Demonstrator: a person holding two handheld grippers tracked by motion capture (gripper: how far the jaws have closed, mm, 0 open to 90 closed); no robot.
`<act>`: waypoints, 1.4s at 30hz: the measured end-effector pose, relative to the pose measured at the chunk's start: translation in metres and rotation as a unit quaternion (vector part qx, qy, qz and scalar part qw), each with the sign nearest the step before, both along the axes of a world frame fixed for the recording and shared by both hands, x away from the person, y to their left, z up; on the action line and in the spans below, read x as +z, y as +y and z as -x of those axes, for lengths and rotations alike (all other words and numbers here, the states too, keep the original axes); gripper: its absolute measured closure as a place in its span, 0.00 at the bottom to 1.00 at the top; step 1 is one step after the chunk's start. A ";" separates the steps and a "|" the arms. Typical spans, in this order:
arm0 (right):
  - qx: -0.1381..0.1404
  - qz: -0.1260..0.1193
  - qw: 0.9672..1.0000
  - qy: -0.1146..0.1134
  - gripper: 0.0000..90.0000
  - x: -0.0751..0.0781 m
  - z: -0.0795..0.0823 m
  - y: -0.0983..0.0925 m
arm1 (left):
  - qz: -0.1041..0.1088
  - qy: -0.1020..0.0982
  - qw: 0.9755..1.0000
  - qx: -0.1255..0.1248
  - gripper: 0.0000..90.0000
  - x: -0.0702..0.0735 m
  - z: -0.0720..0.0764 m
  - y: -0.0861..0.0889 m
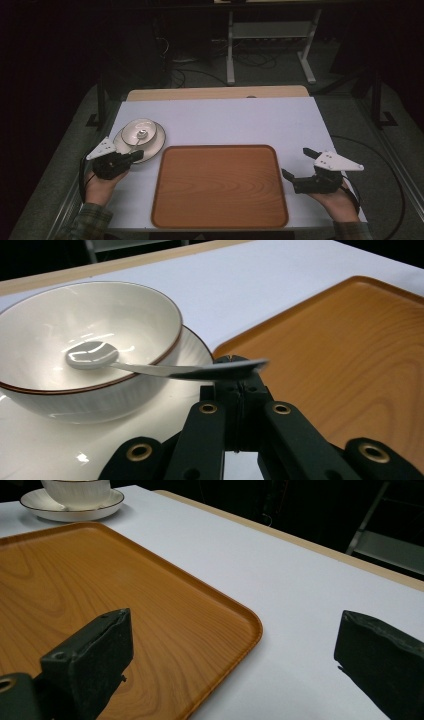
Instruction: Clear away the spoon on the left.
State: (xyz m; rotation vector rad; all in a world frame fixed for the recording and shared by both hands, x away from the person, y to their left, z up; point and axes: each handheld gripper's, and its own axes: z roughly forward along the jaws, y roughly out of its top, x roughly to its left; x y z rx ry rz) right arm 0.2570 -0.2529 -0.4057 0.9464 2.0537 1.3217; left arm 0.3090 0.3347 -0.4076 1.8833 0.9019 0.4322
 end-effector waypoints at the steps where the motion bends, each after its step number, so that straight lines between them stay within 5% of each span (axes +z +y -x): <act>1: 0.000 0.000 1.000 0.000 0.02 0.000 0.000 0.000 | 0.002 0.000 1.000 0.002 1.00 0.000 -0.001 0.000; 4: -0.001 0.001 1.000 -0.001 0.02 0.000 0.000 0.000 | 0.015 0.002 1.000 0.006 1.00 -0.002 -0.005 0.002; 22: -0.002 0.001 1.000 -0.001 0.02 0.000 0.000 0.000 | -0.002 -0.017 0.999 0.050 1.00 0.004 -0.010 0.010; 42: -0.001 0.003 1.000 0.003 0.02 -0.002 0.005 -0.001 | 0.003 -0.023 0.995 0.092 1.00 0.012 -0.010 0.022</act>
